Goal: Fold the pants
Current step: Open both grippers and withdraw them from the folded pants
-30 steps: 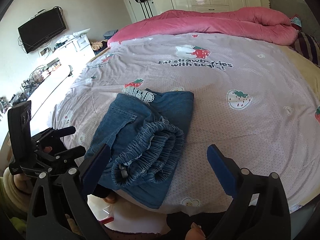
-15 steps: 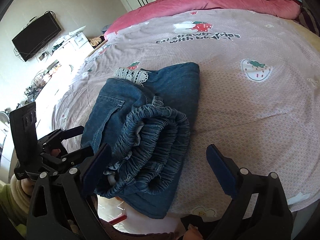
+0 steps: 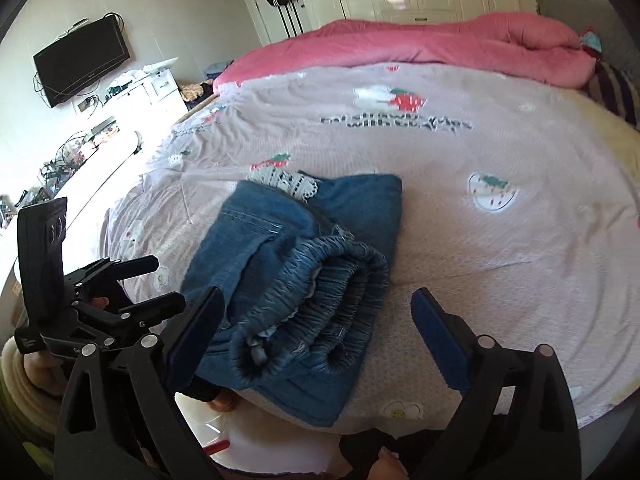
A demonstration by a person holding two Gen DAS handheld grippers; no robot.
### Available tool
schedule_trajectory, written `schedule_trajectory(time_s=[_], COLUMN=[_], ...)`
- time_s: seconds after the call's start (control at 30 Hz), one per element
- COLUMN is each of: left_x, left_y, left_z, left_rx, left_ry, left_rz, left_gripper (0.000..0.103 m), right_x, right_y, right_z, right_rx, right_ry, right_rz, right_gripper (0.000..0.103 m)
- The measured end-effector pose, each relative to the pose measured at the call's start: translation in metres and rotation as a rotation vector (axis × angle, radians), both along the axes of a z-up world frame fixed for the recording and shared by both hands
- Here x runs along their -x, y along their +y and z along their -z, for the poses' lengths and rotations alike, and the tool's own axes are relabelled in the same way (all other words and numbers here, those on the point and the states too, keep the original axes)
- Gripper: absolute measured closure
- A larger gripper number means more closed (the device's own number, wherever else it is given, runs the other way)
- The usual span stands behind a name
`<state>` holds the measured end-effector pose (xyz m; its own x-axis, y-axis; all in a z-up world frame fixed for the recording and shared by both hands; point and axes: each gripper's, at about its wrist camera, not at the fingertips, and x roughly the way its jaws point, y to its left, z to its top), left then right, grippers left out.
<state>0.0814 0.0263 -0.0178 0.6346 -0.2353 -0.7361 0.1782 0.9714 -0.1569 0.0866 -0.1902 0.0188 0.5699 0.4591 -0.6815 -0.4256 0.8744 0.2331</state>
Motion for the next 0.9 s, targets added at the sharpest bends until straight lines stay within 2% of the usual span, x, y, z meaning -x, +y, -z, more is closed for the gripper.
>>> schedule_trajectory(time_s=[0.27,0.9], left_x=[0.032,0.103], left_y=[0.004,-0.006], left_z=[-0.013,-0.021], left_rx=[0.019,0.004], left_ry=[0.022,0.037], left_rz=[-0.033,-0.07], left_gripper=[0.01,0.01], right_x=[0.04,0.11], right_y=[0.005,0.007], right_z=[-0.015,-0.019], right_rx=[0.043,0.022], right_ry=[-0.044,-0.02], right_rz=[0.01,0.054], right_gripper=[0.005,0.005])
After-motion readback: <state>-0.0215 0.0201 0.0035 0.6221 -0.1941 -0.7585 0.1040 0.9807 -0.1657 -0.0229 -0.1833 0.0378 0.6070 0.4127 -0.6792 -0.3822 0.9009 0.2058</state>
